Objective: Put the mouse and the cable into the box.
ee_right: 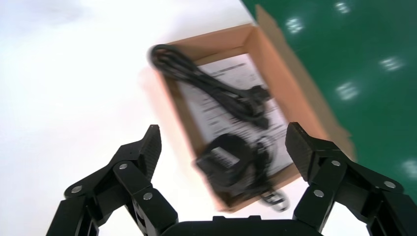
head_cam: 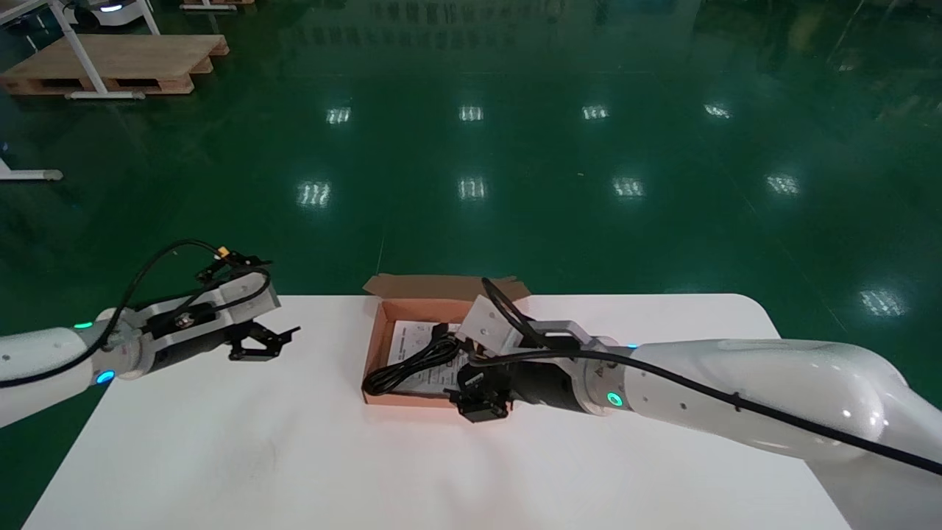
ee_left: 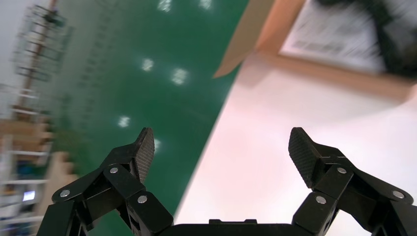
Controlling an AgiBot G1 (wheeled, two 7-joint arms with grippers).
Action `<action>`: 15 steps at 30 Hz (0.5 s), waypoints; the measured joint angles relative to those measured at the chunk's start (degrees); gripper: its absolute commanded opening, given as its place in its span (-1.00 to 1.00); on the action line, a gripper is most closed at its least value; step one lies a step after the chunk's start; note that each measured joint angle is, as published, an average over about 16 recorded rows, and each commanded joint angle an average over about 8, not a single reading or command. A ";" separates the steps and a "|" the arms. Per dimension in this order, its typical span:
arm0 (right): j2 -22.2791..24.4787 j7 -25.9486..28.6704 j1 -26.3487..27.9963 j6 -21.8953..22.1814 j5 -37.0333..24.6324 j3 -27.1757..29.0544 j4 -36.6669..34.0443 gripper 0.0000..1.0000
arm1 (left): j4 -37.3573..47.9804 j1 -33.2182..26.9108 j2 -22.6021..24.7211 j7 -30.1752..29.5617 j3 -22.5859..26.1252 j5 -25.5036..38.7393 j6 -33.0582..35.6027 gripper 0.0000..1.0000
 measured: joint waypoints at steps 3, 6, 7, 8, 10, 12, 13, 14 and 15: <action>2.12 -1.72 -1.33 -2.31 4.42 1.83 0.70 1.00 | -1.48 1.17 -0.95 -0.86 -1.85 -3.23 3.47 1.00; 4.25 -3.44 -2.67 -4.62 8.83 3.67 1.41 1.00 | -2.97 2.34 -1.91 -1.73 -3.71 -6.47 6.94 1.00; 4.95 -4.01 -3.11 -5.38 10.30 4.27 1.64 1.00 | -3.46 2.73 -2.23 -2.02 -4.32 -7.54 8.09 1.00; 5.67 -4.59 -3.56 -6.16 11.79 4.89 1.88 1.00 | -3.96 3.12 -2.55 -2.31 -4.95 -8.63 9.27 1.00; 7.08 -5.73 -4.45 -7.69 14.72 6.11 2.34 1.00 | -4.94 3.90 -3.18 -2.88 -6.17 -10.77 11.57 1.00; 8.50 -6.88 -5.34 -9.24 17.67 7.33 2.81 1.00 | -5.94 4.68 -3.82 -3.46 -7.41 -12.94 13.89 1.00; 9.21 -7.45 -5.79 -10.00 19.14 7.94 3.05 1.00 | -6.43 5.07 -4.14 -3.75 -8.03 -14.01 15.04 1.00; 9.92 -8.03 -6.24 -10.78 20.63 8.56 3.28 1.00 | -6.93 5.46 -4.46 -4.04 -8.65 -15.10 16.22 1.00; 10.63 -8.60 -6.68 -11.55 22.09 9.17 3.52 1.00 | -7.42 5.85 -4.78 -4.32 -9.27 -16.17 17.37 1.00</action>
